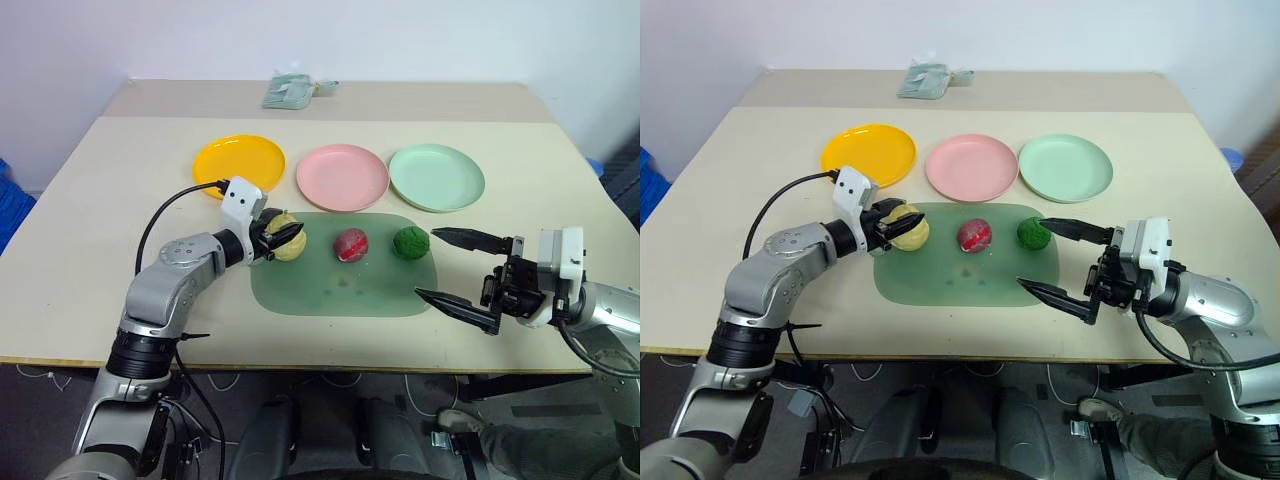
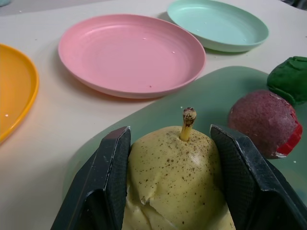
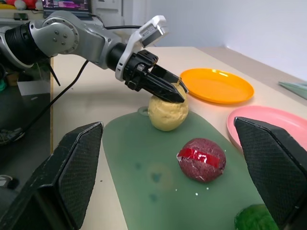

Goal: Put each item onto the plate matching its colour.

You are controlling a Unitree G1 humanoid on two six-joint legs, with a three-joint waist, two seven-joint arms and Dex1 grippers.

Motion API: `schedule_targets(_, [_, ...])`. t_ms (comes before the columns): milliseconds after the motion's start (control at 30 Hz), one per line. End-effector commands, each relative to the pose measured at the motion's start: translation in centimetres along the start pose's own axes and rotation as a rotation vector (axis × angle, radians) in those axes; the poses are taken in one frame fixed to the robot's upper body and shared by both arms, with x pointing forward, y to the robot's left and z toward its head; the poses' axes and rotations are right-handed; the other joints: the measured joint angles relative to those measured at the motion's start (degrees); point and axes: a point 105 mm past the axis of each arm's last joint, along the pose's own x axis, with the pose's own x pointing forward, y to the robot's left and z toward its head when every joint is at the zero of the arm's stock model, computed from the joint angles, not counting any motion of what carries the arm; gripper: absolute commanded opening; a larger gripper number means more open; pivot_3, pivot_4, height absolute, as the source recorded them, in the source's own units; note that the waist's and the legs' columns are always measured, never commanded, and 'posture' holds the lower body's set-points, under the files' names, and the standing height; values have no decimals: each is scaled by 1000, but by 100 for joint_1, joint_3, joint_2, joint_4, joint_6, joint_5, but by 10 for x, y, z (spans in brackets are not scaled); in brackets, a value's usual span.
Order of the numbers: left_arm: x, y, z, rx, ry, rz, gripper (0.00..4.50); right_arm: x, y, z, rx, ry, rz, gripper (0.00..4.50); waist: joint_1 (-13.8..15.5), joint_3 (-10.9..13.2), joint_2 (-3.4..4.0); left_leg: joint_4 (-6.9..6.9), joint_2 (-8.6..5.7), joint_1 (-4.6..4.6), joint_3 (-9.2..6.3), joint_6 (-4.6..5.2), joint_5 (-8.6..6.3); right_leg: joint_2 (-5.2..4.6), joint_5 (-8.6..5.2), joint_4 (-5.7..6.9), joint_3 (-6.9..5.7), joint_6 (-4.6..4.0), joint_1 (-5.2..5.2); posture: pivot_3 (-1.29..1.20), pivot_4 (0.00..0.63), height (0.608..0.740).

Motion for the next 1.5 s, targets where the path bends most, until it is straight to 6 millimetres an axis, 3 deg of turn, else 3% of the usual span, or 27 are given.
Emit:
schedule_targets(33, [-1, 19, 24, -5, -81, 89, 2306, 0, 2, 12, -51, -26, -8, 4500, 4, 1, -1, 0, 0, 0, 0, 0, 0, 0, 0, 0, 0, 1, 1, 0, 150, 740])
schedule_targets(200, [4, 68, 67, -7, -201, 295, 2306, 5, -1, 11, -50, -29, -16, 4500, 4, 8, -14, 5, -1, -2, -2, 0, 0, 2, 4, 0, -4, 8, 0, 0, 150, 740])
schedule_targets(367, [7, 109, 88, -8, -253, 473, 2306, 13, -4, 12, -51, -44, -17, 4500, -10, 8, -14, 3, -6, -3, 2, 7, -4, 4, 17, -7, -10, 32, 0, 0, 150, 740])
schedule_targets(500, [14, 140, 88, -50, -275, 611, 2306, 21, -10, 14, -58, -67, -25, 4500, -3, 10, -17, 8, -8, -3, 1, 7, -4, 13, 22, -3, -15, 40, 0, 0, 150, 740])
schedule_targets(667, [21, 153, 73, -89, -263, 705, 2306, 27, -20, 13, -80, -78, -51, 4500, 3, 12, -21, 8, -20, -6, 2, 13, -7, 6, 41, -6, -17, 74, 0, 0, 150, 740])
schedule_targets(733, [26, 150, 72, -94, -265, 702, 2306, 28, -23, 13, -83, -79, -59, 4500, 4, 16, -29, 10, -24, -9, 3, 17, -10, 2, 43, -8, -17, 78, 1, 0, 150, 740])
schedule_targets(767, [28, 149, 72, -95, -267, 699, 3111, 29, -25, 13, -84, -80, -62, 4500, 6, 19, -34, 12, -25, -11, 3, 18, -10, 2, 45, -8, -17, 80, 0, 0, 150, 740])
schedule_targets(800, [29, 148, 73, -90, -268, 694, 3420, 30, -26, 13, -85, -81, -65, 4500, 4, 21, -37, 14, -25, -13, 3, 19, -11, 1, 45, -8, -17, 81, 0, 0, 150, 740])
schedule_targets(867, [32, 145, 76, -109, -289, 671, 4464, 31, -29, 13, -91, -83, -77, 4500, -3, 24, -42, 14, -25, -13, 3, 19, -11, 1, 47, -7, -17, 82, -1, 0, 150, 740])
schedule_targets(1033, [33, 136, 93, -100, -385, 566, 4464, 41, -33, 8, -85, -65, -99, 4500, -21, 24, -42, 14, -25, -13, 4, 18, -11, 1, 47, -6, -16, 82, -2, 0, 150, 740])
schedule_targets(1167, [26, 119, 97, -64, -463, 386, 4464, 51, -33, 7, -70, -55, -91, 4500, -36, 23, -41, 10, -23, -13, 8, 18, -11, 1, 48, -2, -11, 80, -9, 0, 150, 740])
schedule_targets(1333, [-31, 45, 72, 86, -414, -74, 4464, 75, -35, -1, -84, 58, -60, 4500, -223, 20, -35, -8, -15, -13, 36, 17, -14, -14, 51, 4, 39, 72, -35, 0, 150, 740])
schedule_targets(1433, [-62, 18, 49, 125, -285, -232, 4464, 87, -36, -7, -117, 120, -27, 4500, -195, 21, -33, 0, -8, -55, 36, 7, -8, -12, 56, 25, 42, 61, -92, 0, 150, 740])
schedule_targets(1500, [-76, 11, 36, 144, -207, -273, 4464, 92, -33, -8, -124, 144, 12, 4500, -150, 19, -30, 1, -6, -57, 32, 1, -5, -12, 57, 25, 38, 48, -93, 0, 150, 740])
